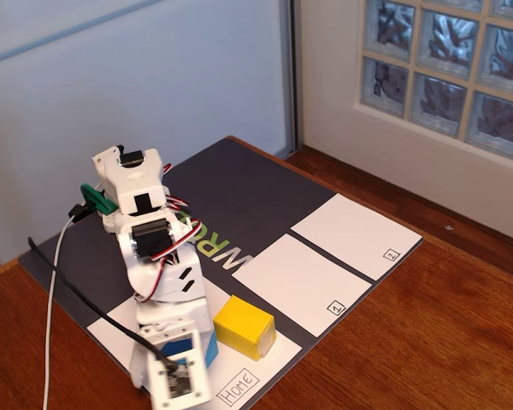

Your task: Move box blue to zone 2

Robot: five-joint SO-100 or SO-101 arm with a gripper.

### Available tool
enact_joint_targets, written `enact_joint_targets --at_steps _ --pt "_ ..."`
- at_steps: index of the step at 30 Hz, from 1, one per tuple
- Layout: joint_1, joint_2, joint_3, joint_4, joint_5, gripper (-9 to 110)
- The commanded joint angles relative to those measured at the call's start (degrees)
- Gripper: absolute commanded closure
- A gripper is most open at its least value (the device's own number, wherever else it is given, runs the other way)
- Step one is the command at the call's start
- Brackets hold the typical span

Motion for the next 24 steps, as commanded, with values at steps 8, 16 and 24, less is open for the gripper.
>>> enact_joint_targets --at_steps 8,16,24 --pt "-1.41 3.08 -2.99 9.67 18.46 61" --pt "-4.75 0.26 -3.08 9.67 27.86 63" --pt "-5.89 1.49 -2.46 9.76 27.95 67"
